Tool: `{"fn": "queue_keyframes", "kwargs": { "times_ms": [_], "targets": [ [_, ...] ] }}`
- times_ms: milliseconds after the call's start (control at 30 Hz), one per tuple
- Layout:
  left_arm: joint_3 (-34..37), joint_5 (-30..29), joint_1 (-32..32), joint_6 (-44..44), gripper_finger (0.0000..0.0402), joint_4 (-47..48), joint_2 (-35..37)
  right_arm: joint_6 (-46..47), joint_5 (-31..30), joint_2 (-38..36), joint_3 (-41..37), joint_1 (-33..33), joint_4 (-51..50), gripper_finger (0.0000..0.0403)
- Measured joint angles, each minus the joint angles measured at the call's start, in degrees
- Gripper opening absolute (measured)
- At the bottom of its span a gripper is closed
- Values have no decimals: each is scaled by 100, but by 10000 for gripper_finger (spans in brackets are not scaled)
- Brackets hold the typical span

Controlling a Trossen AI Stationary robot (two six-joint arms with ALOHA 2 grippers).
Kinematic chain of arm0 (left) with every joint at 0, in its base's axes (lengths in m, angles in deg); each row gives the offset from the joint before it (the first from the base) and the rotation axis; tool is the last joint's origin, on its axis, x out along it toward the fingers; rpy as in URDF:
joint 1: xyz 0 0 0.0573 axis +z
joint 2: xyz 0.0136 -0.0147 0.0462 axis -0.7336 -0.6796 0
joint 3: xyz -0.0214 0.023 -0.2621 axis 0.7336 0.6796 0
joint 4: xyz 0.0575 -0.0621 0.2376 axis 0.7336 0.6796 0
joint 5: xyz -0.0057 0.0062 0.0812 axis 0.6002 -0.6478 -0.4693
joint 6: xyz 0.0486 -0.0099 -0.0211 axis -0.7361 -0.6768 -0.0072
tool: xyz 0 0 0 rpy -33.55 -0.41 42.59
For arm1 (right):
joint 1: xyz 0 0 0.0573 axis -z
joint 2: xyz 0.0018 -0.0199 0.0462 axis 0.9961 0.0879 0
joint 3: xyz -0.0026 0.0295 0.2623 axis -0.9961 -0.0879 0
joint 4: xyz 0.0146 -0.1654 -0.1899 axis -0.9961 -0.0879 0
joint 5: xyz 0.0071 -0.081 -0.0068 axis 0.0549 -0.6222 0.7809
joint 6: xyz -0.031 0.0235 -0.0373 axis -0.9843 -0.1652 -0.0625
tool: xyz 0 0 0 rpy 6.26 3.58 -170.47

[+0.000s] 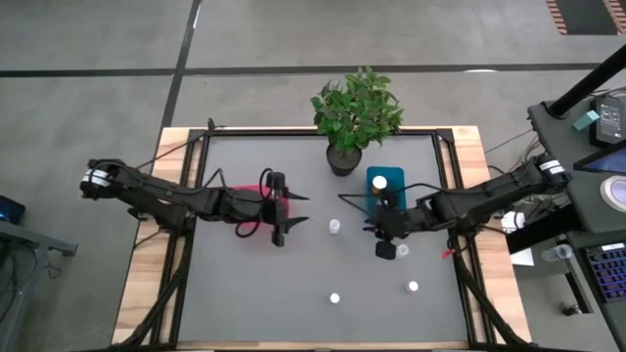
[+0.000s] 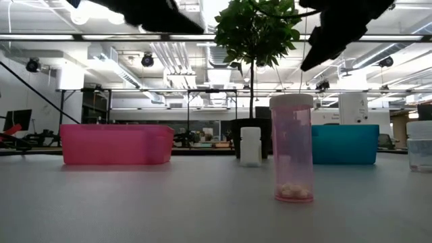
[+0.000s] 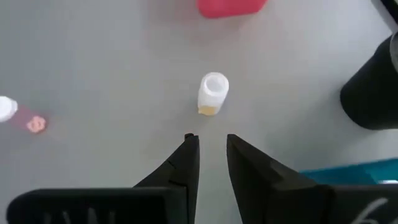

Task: Pick and place medicine bottles into bin by pill shape (circle, oval)
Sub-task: Put the large transparent pill bottle into the blue bin

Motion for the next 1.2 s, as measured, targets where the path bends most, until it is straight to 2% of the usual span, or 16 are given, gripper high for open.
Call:
{"fn": "queue_keyframes", "kwargs": {
  "times_ms": [133,367,700,867,1000,1200],
  "targets": [
    [300,0,0,-23,221,-142,75,120,2,450,320,10,-193,87],
    [511,-45,13,-26,221,-310,119,179,-1,1361,1113,12,-845,156],
    [541,-110,35,-34,221,-312,283,4,-1,2513,1954,301,-1057,237],
    [558,-109,35,-34,221,-305,376,-485,66,3000,2018,600,-854,252],
    [567,-109,35,-34,221,-299,401,-847,652,3259,1998,826,-354,259],
    [578,-109,35,-34,221,-263,403,-1057,751,3407,2002,1000,-178,251]
  ]
}}
